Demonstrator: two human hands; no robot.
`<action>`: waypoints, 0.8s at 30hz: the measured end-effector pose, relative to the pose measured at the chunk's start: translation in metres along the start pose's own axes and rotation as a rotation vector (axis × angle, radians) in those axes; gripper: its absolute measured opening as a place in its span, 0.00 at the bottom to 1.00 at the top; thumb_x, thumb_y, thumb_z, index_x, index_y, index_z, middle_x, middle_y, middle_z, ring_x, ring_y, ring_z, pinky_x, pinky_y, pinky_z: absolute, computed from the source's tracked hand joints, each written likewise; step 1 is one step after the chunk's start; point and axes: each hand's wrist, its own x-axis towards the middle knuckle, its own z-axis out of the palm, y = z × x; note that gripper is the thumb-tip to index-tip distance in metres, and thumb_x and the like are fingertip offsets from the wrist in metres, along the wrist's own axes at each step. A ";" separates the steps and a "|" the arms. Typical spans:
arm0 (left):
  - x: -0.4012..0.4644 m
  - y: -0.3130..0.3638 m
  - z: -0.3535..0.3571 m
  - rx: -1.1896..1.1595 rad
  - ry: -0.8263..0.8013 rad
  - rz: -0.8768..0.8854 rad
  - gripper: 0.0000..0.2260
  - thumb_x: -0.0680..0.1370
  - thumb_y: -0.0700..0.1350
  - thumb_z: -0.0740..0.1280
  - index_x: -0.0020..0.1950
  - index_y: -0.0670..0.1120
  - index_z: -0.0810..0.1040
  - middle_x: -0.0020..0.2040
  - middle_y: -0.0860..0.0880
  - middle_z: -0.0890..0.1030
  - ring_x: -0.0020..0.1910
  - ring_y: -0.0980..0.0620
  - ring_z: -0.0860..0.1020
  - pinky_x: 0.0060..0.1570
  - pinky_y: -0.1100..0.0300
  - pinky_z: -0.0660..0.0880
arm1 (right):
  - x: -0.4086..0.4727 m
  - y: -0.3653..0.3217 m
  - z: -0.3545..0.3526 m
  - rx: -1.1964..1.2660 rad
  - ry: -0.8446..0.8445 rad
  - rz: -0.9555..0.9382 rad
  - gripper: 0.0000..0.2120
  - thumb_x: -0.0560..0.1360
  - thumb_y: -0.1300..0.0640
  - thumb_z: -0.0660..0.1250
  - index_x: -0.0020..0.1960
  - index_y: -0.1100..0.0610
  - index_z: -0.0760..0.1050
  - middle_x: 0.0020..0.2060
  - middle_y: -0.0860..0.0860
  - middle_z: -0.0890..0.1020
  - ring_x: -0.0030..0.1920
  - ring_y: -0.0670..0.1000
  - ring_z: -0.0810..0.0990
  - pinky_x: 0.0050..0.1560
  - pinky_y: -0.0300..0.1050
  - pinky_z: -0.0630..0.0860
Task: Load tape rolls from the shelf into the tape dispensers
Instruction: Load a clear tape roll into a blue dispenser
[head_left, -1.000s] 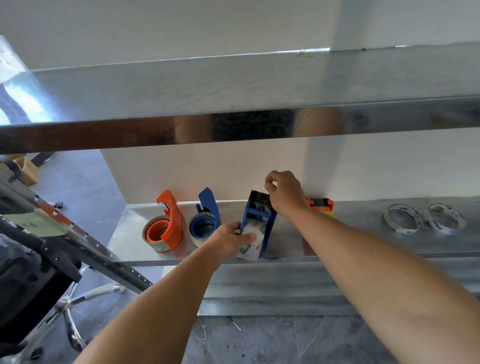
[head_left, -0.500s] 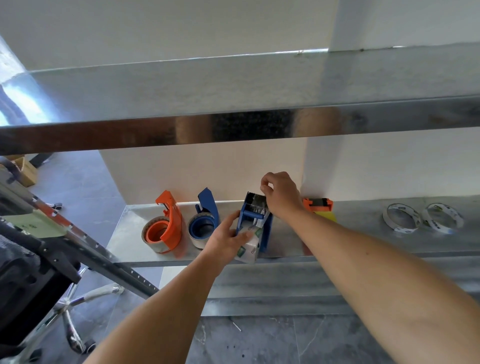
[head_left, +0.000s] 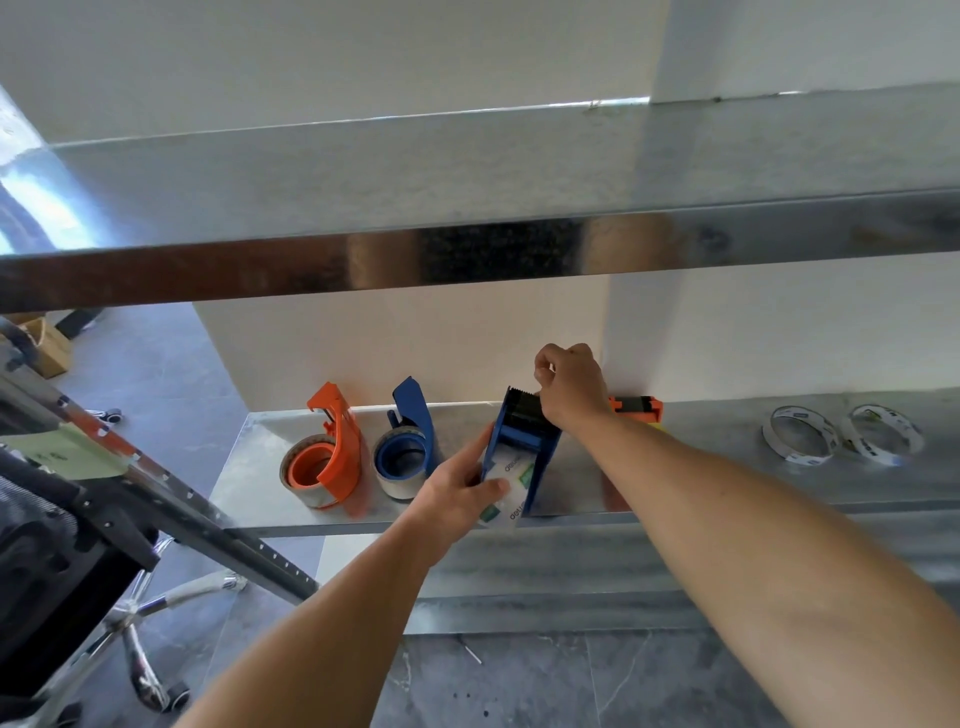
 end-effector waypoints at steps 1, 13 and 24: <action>0.000 0.002 0.000 -0.013 0.013 0.002 0.30 0.80 0.39 0.67 0.74 0.66 0.63 0.52 0.47 0.81 0.50 0.52 0.79 0.51 0.60 0.77 | 0.002 -0.001 -0.002 0.006 0.002 0.004 0.08 0.78 0.65 0.59 0.45 0.54 0.72 0.49 0.53 0.70 0.43 0.54 0.75 0.40 0.43 0.70; 0.001 -0.001 0.002 -0.134 0.021 -0.009 0.31 0.80 0.35 0.66 0.75 0.63 0.62 0.41 0.54 0.85 0.44 0.53 0.83 0.42 0.61 0.77 | -0.002 0.005 -0.009 0.182 -0.217 0.086 0.15 0.81 0.46 0.57 0.57 0.54 0.76 0.52 0.49 0.79 0.52 0.51 0.77 0.51 0.46 0.72; -0.001 -0.006 0.001 -0.105 0.008 -0.011 0.31 0.80 0.35 0.66 0.76 0.61 0.64 0.55 0.42 0.83 0.58 0.38 0.79 0.62 0.45 0.76 | -0.012 0.011 -0.014 0.321 -0.320 0.266 0.19 0.78 0.45 0.63 0.59 0.58 0.77 0.54 0.57 0.80 0.57 0.58 0.77 0.59 0.56 0.75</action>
